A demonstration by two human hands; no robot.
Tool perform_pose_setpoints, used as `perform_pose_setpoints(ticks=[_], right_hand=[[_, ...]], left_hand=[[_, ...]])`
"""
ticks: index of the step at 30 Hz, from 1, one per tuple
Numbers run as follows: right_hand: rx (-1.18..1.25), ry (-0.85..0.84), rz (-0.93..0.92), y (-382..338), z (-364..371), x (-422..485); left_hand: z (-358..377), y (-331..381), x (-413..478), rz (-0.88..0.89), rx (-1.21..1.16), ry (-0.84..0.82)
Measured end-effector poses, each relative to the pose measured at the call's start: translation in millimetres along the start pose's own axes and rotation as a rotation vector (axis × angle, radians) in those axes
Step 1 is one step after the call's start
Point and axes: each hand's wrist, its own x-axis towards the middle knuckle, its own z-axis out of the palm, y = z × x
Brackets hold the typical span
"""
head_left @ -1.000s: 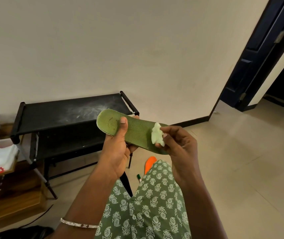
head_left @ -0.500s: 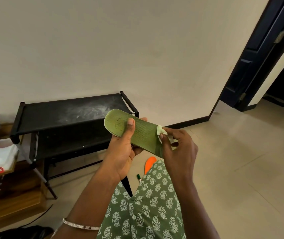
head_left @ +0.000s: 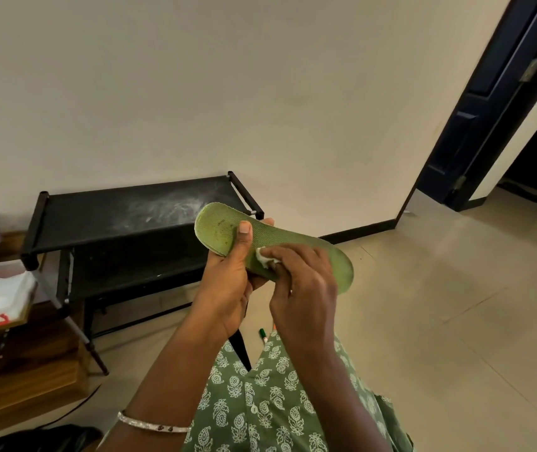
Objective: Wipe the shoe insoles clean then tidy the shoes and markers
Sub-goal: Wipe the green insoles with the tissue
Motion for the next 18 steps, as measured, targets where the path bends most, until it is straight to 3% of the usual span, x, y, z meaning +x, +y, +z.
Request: perform_pose_setpoints(ticks=[6, 15, 18], right_hand=[[-0.018, 0.026, 0.148, 28, -7, 3], [0.045, -0.003, -0.059, -9, 6, -6], [0.044, 0.006, -0.026, 1, 2, -3]], left_hand=[[-3, 7, 2, 0.033, -0.023, -0.005], [-7, 3, 2, 0.024, -0.019, 0.019], [-7, 3, 2, 0.027, -0.02, 0.017]])
